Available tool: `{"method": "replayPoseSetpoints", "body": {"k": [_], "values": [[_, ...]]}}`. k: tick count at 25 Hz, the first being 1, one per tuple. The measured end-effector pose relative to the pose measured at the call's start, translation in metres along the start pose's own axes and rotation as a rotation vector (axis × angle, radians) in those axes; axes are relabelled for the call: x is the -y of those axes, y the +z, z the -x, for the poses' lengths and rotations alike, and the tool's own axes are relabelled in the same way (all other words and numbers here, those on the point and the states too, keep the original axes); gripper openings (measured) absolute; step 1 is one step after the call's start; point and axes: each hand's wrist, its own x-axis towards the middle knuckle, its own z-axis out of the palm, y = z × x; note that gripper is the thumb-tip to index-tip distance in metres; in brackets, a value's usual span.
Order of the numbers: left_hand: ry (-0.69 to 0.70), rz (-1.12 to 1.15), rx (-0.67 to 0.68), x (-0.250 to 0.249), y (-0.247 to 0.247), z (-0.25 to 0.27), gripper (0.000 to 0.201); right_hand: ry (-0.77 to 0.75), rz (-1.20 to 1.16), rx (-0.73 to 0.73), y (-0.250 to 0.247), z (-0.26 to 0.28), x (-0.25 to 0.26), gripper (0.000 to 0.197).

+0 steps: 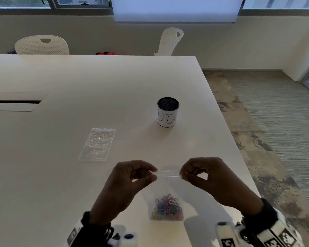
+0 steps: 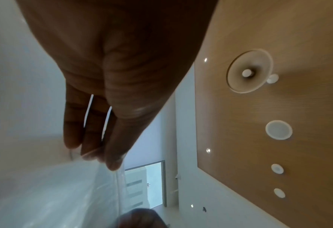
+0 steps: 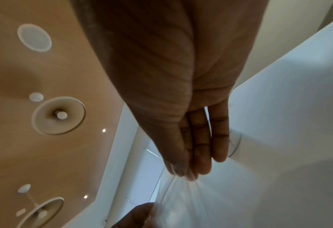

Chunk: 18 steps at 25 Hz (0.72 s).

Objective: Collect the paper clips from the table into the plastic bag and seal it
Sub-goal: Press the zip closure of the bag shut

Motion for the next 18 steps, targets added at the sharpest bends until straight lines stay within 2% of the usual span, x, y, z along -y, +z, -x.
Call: {"method": "replayPoseSetpoints", "body": {"k": [4, 7, 13, 18], "values": [[-0.08, 0.087, 0.068, 0.009, 0.014, -0.008, 0.012, 0.047, -0.08, -0.065, 0.01, -0.005, -0.014, 0.019], [-0.115, 0.109, 0.071, 0.009, 0.021, -0.015, 0.01, 0.09, -0.155, -0.069, 0.019, -0.008, -0.016, 0.025], [-0.076, 0.076, 0.053, 0.014, 0.023, -0.02, 0.008, 0.136, -0.238, -0.123, 0.04, -0.01, -0.021, 0.004], [-0.03, 0.081, 0.046, 0.017, 0.024, -0.02, 0.008, 0.133, -0.296, -0.14, 0.046, -0.01, -0.022, 0.004]]}}
